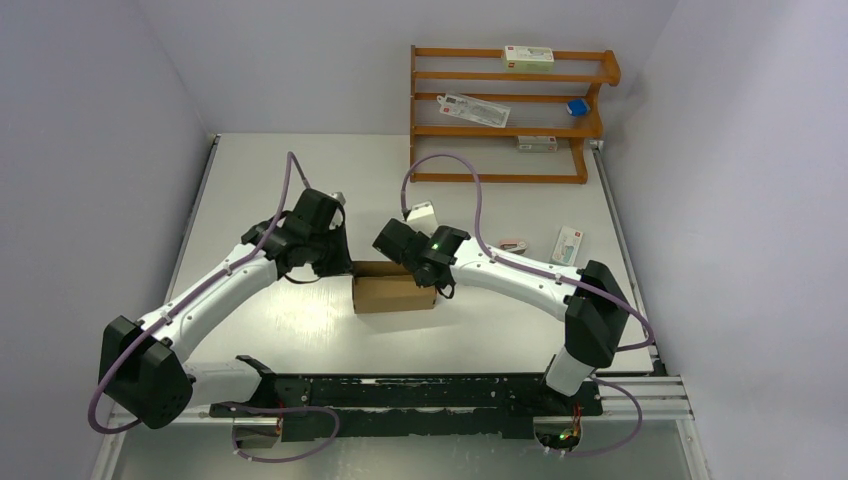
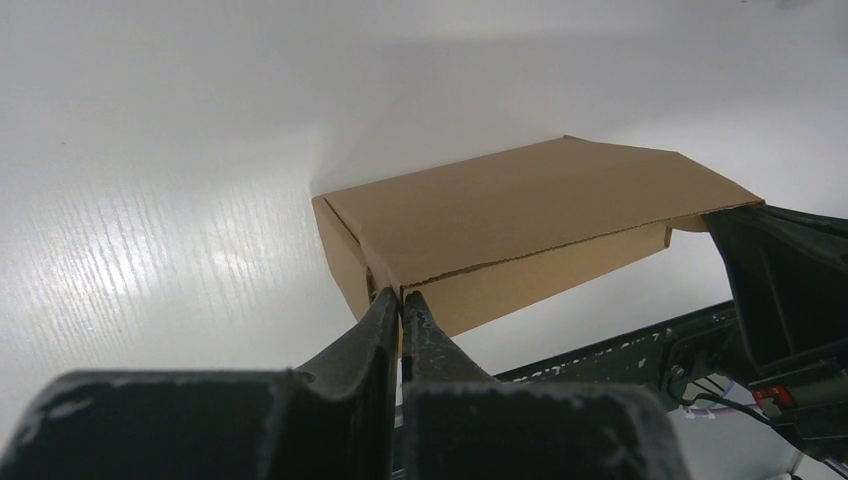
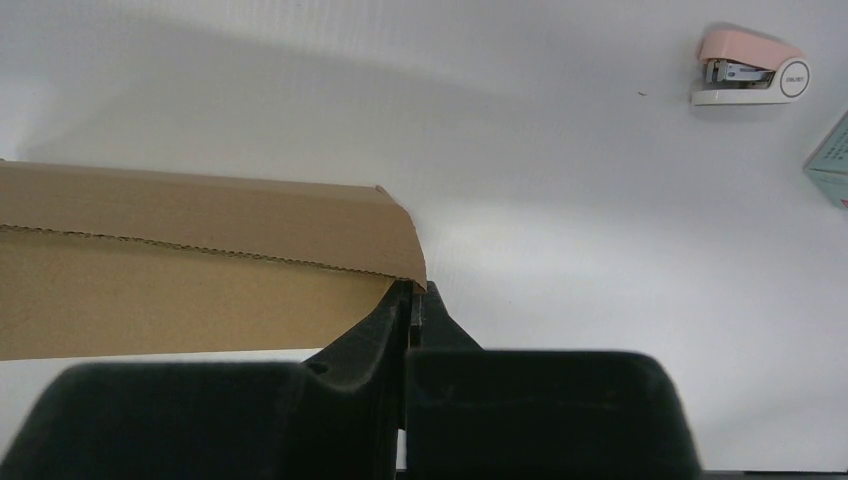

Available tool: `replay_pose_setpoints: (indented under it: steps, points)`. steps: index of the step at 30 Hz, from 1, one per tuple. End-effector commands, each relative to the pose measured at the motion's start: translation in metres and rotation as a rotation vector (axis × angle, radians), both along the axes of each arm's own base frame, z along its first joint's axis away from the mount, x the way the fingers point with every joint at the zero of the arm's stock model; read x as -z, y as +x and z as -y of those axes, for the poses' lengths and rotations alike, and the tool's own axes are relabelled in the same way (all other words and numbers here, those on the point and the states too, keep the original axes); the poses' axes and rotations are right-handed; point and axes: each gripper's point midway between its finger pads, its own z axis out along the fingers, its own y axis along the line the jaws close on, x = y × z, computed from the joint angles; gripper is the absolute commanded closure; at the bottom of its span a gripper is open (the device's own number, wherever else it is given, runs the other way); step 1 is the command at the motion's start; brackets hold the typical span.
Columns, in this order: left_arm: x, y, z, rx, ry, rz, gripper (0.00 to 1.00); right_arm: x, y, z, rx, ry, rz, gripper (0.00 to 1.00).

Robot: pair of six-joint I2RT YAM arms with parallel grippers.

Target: Fold the paper box

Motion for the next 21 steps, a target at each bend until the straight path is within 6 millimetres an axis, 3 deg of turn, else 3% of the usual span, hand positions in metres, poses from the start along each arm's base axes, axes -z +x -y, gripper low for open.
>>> replay_pose_setpoints:
  steps: [1, 11, 21]
  points:
    - [-0.023, 0.002, 0.020, 0.069, -0.090, 0.061, 0.95, 0.030, -0.029, -0.029, -0.044, 0.064, -0.138, 1.00]
    - [-0.001, -0.011, -0.008, 0.097, 0.068, 0.016, 0.95, 0.025, -0.025, -0.018, -0.074, -0.014, -0.117, 1.00]
    - [0.008, -0.017, -0.003, 0.091, 0.025, 0.002, 0.95, 0.012, -0.022, -0.017, -0.135, -0.042, -0.105, 1.00]
